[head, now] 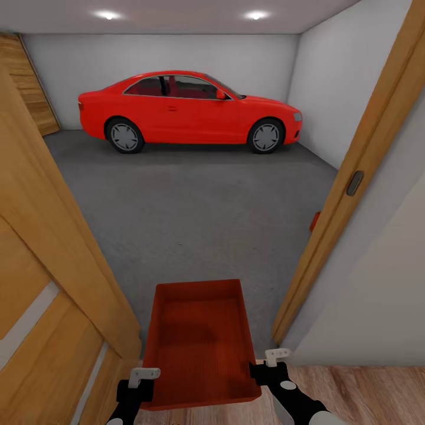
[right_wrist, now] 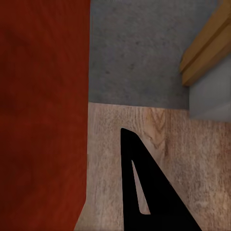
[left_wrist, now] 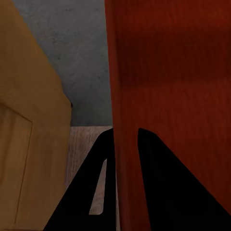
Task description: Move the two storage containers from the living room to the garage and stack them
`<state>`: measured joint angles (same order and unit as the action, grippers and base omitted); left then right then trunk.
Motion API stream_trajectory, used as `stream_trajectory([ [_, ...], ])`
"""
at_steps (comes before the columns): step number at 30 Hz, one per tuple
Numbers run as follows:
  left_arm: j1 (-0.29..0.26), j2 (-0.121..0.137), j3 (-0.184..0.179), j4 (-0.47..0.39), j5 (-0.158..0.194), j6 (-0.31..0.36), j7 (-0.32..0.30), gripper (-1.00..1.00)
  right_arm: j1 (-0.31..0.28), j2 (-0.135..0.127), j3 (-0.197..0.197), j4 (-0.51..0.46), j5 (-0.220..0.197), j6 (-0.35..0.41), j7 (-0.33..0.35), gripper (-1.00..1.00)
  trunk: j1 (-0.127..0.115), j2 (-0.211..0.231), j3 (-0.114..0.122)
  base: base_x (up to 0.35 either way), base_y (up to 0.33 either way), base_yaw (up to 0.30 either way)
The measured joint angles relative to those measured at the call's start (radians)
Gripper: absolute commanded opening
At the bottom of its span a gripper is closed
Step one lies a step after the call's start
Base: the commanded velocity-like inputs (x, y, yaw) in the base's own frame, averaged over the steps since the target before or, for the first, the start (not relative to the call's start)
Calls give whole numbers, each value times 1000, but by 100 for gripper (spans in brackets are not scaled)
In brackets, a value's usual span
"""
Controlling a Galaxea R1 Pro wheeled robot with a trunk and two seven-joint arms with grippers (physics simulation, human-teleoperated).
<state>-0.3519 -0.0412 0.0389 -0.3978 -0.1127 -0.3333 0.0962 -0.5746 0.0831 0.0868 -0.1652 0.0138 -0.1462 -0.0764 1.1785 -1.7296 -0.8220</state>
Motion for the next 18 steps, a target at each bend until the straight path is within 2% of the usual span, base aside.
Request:
stream_trajectory([
  [4,0,0,0,0,0,0,0,-100,0,0,0,0,0,0,0,-100,0,0,0,0,0,100],
  [12,0,0,0,0,0,0,0,-100,0,0,0,0,0,0,0,-100,0,0,0,5,0,18],
  [18,0,0,0,0,0,0,0,-100,0,0,0,0,0,0,0,-100,0,0,0,158,0,2],
])
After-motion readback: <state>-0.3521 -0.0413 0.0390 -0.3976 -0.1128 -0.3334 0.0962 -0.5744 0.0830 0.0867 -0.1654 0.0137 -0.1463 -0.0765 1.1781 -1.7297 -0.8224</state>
